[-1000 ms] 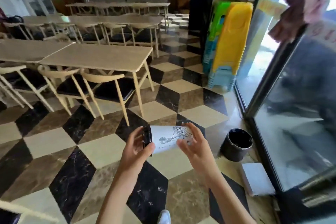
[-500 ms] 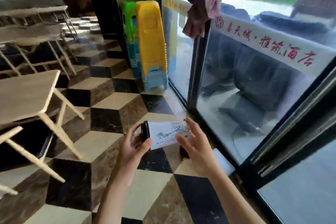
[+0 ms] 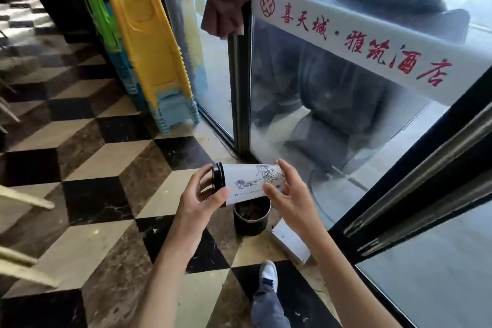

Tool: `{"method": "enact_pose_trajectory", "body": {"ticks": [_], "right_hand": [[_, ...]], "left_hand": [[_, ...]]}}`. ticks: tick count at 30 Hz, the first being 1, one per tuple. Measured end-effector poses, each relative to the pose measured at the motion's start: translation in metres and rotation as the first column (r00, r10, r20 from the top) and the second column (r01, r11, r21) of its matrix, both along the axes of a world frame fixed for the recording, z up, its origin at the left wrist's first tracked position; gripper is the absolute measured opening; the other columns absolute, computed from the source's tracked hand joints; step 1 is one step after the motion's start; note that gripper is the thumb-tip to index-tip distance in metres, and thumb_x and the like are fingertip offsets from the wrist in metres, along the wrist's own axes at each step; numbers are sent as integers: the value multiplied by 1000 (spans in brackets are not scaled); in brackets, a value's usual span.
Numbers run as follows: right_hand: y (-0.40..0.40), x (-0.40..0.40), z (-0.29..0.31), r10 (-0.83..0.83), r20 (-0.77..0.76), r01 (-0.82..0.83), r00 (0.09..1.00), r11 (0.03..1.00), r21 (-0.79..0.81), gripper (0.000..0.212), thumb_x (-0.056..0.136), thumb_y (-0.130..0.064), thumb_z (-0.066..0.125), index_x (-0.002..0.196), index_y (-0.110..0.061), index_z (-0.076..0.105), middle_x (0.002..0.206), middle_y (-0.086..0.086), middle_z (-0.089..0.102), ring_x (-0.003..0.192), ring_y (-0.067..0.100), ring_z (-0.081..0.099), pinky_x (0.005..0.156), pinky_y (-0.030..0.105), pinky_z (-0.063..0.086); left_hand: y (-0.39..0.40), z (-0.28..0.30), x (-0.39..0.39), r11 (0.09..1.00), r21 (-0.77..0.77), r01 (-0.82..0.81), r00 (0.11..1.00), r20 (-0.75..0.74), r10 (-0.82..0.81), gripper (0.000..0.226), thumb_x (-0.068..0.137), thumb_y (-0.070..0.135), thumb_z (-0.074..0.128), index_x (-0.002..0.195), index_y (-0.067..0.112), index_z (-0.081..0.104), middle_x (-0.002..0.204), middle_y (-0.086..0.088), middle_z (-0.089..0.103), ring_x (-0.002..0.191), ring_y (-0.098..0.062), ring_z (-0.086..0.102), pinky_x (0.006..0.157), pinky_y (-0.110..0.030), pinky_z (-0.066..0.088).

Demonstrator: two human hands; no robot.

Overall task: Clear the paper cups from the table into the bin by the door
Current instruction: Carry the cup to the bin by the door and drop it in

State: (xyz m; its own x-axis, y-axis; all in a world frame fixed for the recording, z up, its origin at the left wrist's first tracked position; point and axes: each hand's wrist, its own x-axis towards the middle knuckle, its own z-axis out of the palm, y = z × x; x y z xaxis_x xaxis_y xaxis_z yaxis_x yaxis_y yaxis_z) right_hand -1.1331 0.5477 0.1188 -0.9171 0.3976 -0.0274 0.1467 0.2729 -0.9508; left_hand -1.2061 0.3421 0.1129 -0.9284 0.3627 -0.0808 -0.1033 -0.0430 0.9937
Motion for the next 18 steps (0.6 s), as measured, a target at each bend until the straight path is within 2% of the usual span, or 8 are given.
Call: {"method": "enact_pose_trajectory", "body": {"ticks": [2,4,6,10,12,14,16,18], "right_hand": [[23,-33,-12,-4,18,4,1000,1000,-5,70,90,-30,68,150,-18,34,116,4,60,103,18,57,97,43,49],[46,-65,-24,3,50,-2,999,1000,-20,72,89,-33,68,150,-18,33,124,2,61,113,19,60,103,45,48],[66,-92,-36,7,91,-3,996,999,-47,75,88,-36,69,151,-19,32,132,6,61,119,21,60,104,46,47],[97,-142,-60,20,165,5,986,988,-152,75,88,-34,70,151,-22,32,134,0,61,120,16,61,104,44,48],[106,-161,-80,18,201,16,979,986,-164,74,88,-37,69,151,-26,32,129,-2,63,113,11,64,97,37,52],[112,-175,-107,-5,249,47,968,986,-161,72,89,-36,68,150,-28,33,121,-3,65,101,8,64,87,29,55],[117,-186,-142,-24,306,78,952,983,-165,72,88,-34,69,150,-27,33,123,-7,61,104,8,60,94,26,50],[119,-192,-182,-20,371,92,928,980,-177,73,87,-36,70,150,-27,33,128,-18,54,110,-10,53,95,10,39]], "left_hand": [[24,-10,-32,1000,-10,0,1000,12,0,68,68,45,87,131,40,60,128,3,69,121,-14,64,101,-48,53],[46,-21,-63,1000,-15,0,999,42,1,68,69,43,86,132,37,60,127,3,70,119,-13,65,101,-48,53],[66,-29,-89,999,-36,2,997,77,1,70,67,46,88,131,41,60,125,6,70,118,-10,65,96,-40,56],[97,-56,-136,997,-71,-23,989,147,33,73,61,55,90,128,47,60,122,13,71,116,-6,65,90,-30,57],[107,-76,-157,995,-98,-16,985,169,32,73,62,57,89,129,50,59,124,16,70,117,-3,65,89,-26,57],[114,-104,-176,991,-136,-10,978,207,38,76,59,60,89,128,51,58,126,15,69,118,-3,64,93,-30,56],[120,-139,-191,988,-156,4,962,269,39,79,53,64,90,126,52,60,126,13,71,120,-7,64,102,-39,50],[123,-182,-202,980,-194,34,942,334,33,83,47,67,91,124,50,63,124,13,72,120,-9,65,105,-42,48]]}}
